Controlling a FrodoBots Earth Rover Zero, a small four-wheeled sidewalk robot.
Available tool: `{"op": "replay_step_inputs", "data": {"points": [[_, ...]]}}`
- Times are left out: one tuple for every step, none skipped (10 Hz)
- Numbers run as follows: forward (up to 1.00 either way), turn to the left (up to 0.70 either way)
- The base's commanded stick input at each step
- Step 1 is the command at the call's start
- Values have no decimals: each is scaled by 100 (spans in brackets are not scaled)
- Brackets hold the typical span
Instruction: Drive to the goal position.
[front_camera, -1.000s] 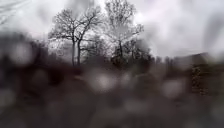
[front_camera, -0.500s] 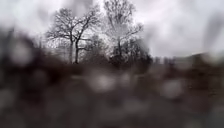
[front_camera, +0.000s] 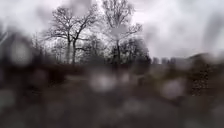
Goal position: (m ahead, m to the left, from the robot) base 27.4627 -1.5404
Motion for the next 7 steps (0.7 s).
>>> {"op": "replay_step_inputs", "data": {"points": [[100, 40], [100, 40], [100, 37], [100, 32], [100, 27], [100, 21], [100, 16]]}}
